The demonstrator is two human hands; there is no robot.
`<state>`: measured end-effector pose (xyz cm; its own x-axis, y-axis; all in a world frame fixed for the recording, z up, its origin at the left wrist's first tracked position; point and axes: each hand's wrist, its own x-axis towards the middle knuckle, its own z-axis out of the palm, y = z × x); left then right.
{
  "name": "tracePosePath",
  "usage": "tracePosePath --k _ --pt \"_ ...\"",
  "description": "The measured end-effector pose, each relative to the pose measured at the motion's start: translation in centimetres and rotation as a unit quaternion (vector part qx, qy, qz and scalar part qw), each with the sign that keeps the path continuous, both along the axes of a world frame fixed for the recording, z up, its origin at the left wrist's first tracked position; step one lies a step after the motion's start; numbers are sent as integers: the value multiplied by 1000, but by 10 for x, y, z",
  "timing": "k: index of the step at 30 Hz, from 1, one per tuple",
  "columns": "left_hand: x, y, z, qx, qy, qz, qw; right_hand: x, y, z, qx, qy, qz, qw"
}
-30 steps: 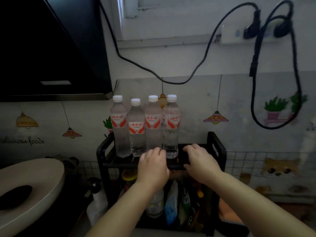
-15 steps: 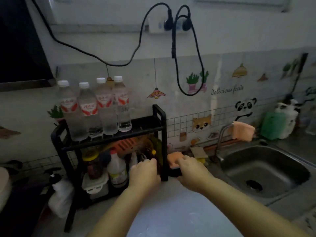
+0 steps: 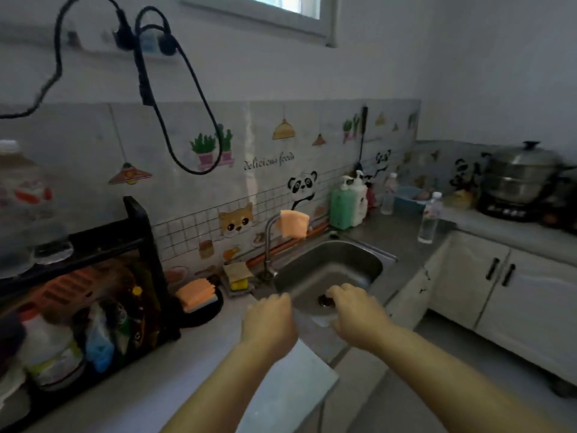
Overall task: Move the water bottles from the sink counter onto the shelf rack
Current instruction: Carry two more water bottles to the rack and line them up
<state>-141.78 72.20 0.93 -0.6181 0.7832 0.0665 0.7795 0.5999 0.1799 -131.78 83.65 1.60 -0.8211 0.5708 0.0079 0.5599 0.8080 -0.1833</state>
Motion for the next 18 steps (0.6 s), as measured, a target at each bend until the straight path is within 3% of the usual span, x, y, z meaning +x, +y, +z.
tracePosePath --k 8,18 --pt "84 141 9 6 -6 -75 997 100 123 6 -27 10 -73 997" --pt "173 309 12 -10 -18 -88 996 195 279 3 -70 57 -122 988"
